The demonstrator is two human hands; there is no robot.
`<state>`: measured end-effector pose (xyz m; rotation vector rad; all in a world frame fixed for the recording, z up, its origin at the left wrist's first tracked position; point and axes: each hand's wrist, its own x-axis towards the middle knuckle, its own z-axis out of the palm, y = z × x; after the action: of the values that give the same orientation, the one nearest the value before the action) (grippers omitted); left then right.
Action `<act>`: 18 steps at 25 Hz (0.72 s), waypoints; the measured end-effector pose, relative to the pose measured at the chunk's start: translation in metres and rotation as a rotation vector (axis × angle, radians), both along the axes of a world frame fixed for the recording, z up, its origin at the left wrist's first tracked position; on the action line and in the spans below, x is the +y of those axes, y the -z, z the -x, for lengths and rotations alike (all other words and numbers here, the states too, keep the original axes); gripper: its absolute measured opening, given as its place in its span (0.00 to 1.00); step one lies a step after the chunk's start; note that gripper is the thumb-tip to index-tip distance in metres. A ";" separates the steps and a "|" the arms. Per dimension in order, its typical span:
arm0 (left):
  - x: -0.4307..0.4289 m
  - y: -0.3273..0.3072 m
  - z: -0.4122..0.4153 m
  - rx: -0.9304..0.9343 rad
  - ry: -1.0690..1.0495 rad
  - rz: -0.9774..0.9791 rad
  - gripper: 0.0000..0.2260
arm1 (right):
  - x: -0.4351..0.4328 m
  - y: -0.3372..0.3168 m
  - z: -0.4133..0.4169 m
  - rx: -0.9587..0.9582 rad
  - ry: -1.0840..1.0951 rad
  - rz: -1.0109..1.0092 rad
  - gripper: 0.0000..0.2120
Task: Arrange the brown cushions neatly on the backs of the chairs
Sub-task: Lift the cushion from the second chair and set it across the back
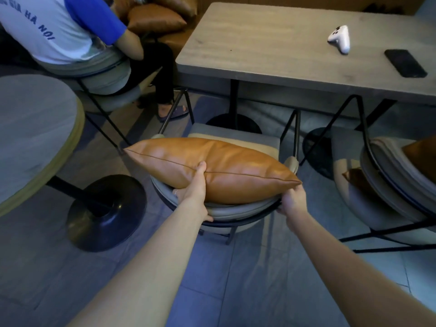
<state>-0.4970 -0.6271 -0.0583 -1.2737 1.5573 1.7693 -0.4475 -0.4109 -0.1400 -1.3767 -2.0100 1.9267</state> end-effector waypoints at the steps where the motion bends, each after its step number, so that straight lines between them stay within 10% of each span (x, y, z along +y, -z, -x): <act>1: 0.006 -0.001 0.006 -0.001 0.006 0.009 0.59 | 0.000 0.007 0.000 0.004 -0.025 0.012 0.31; 6: 0.015 0.003 0.040 -0.005 0.018 0.059 0.53 | 0.006 -0.008 0.032 0.008 -0.074 0.055 0.09; 18: -0.017 -0.008 0.068 0.013 0.276 -0.119 0.61 | -0.105 -0.053 0.023 -0.179 -0.007 0.288 0.43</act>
<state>-0.5655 -0.6444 -0.0502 -0.9428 1.5269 1.6687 -0.4702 -0.5157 -0.0870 -1.6608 -1.8619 2.2416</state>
